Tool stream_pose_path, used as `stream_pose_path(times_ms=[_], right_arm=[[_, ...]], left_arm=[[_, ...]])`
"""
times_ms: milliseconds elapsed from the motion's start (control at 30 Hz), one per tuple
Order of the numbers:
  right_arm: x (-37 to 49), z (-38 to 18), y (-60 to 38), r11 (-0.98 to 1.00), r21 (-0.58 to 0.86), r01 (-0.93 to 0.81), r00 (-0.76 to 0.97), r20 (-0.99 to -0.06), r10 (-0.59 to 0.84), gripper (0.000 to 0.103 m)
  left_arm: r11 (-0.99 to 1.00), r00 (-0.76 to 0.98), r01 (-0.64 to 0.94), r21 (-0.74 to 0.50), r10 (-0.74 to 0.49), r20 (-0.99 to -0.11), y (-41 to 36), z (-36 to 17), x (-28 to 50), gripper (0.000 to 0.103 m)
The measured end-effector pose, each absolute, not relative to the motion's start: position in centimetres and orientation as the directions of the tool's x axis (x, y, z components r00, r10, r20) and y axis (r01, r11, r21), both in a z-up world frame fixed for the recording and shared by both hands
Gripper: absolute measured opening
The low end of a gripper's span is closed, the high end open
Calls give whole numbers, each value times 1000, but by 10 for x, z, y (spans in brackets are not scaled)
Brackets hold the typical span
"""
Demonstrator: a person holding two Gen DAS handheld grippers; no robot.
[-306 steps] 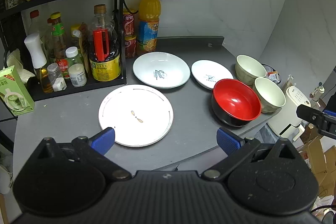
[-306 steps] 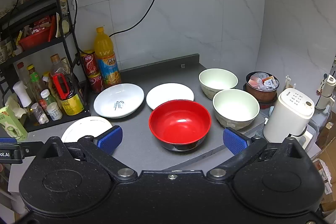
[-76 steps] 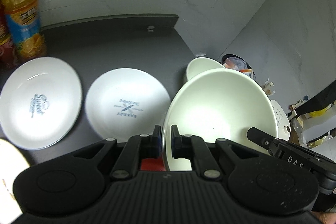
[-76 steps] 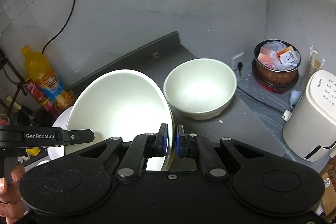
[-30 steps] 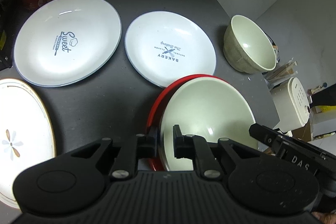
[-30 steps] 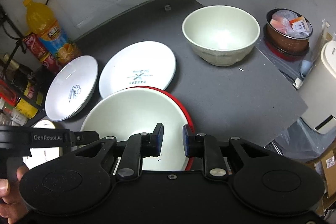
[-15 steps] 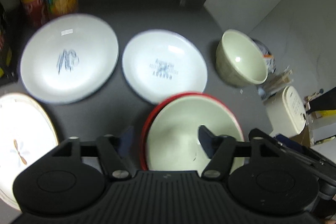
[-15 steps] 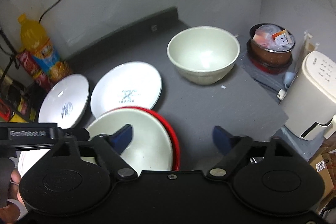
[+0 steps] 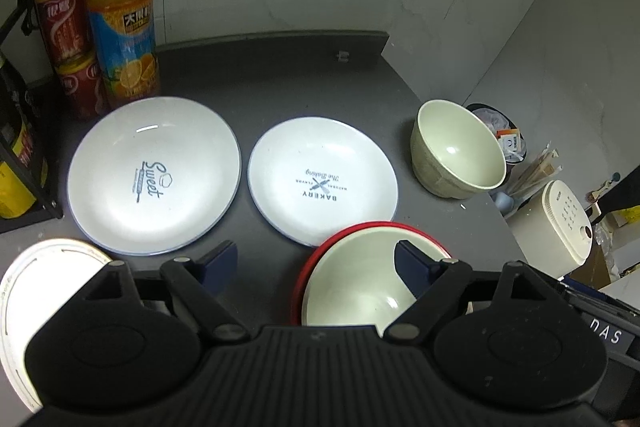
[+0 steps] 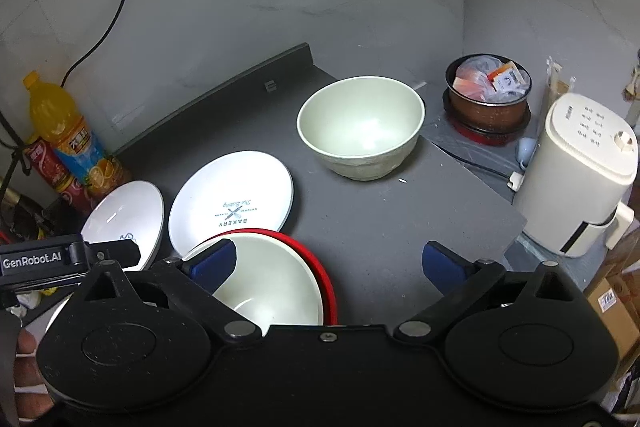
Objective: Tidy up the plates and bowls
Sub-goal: 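Move both grippers to the rim of the smaller cream bowl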
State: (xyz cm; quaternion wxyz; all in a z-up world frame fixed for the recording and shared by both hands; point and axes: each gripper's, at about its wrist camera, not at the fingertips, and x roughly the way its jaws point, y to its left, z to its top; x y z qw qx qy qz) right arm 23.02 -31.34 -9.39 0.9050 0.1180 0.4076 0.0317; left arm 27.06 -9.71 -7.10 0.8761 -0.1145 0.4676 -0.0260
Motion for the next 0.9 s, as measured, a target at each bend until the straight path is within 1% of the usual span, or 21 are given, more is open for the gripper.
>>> stream_pose_path(times_ms=[233,300,400,500,533,900], right_arm=[[231,-90,-319,979,179,98,710,-702,57,100],[236,-90,-323,976,188,105,707,-705,60,100],[243,-90,-328,977,188,99,713,-699,62,100],[251,-90,-335,977,195,90,719,-691,72,101],[254,-91,-338,975,204,92,718,-691,77,103],[299,-96,-370,967,248,60,709,-693,134,103]], left_arm=[[969,541,-27,-246,-193,-819,-103,-65,278,84],[966,543,-4,-260,-216,-811,-107,-63,282,84],[970,539,22,-242,-215,-814,-116,-60,290,84],[965,522,11,-263,-230,-821,-121,-60,301,84],[962,522,6,-273,-236,-820,-123,-60,305,84],[958,523,2,-285,-245,-817,-157,-57,352,84]])
